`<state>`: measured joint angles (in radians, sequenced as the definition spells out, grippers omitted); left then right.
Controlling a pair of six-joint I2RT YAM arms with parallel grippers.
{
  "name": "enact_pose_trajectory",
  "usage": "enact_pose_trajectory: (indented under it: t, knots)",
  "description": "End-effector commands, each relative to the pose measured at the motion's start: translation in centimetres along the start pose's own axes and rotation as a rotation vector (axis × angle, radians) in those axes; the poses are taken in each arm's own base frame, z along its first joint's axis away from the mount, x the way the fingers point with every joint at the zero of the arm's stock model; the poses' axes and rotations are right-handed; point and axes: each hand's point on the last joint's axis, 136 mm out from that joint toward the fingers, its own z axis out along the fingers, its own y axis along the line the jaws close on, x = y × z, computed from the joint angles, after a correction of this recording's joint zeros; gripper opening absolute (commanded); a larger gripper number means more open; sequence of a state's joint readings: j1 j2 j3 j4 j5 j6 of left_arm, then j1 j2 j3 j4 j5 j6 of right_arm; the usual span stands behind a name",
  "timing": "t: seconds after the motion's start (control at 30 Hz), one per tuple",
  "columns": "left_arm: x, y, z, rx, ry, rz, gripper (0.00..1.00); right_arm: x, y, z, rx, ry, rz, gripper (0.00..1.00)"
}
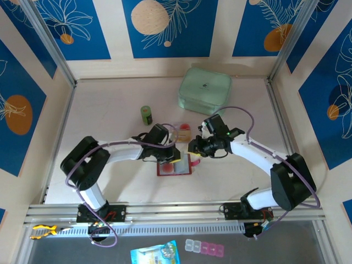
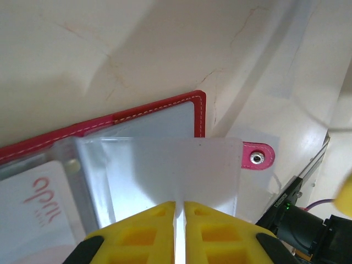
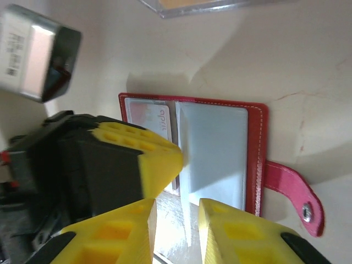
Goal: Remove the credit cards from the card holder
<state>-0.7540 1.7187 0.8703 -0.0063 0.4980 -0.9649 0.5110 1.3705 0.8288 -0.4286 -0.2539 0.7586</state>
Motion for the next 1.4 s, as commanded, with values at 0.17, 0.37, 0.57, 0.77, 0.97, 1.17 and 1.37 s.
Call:
enact_pose_trajectory:
  t: [0.17,0.37,0.57,0.77,0.97,1.17,1.37]
  knots:
    - [-0.2,-1.6,0.8,0.026,0.019,0.023,0.13,1.2,-0.9,-0.6,-0.002,0.029,0.014,0.28]
    - [-0.4,-1.2,0.2,-0.009,0.006,0.043,0.13,1.2,-0.5,-0.2,-0.029,0.041,0.022,0.28]
    - [-0.7,-0.2,-1.3,-0.057,-0.03,0.057,0.12,1.6,0.2,0.9,-0.041,0.071,0.014,0.27]
    - [-0.7,2.1,-3.4,-0.103,-0.063,0.036,0.11,2.3,1.3,2.7,-0.046,0.115,-0.007,0.25]
    - [-0.1,4.5,-5.1,-0.127,-0.089,0.0,0.09,3.0,2.5,4.8,-0.04,0.164,-0.031,0.23]
    - [0.5,6.5,-5.9,-0.145,-0.098,-0.029,0.07,3.7,3.2,6.9,-0.031,0.212,-0.047,0.21]
    - [0.9,7.4,-5.8,-0.151,-0.091,-0.041,0.05,4.2,3.2,8.0,-0.023,0.237,-0.046,0.2]
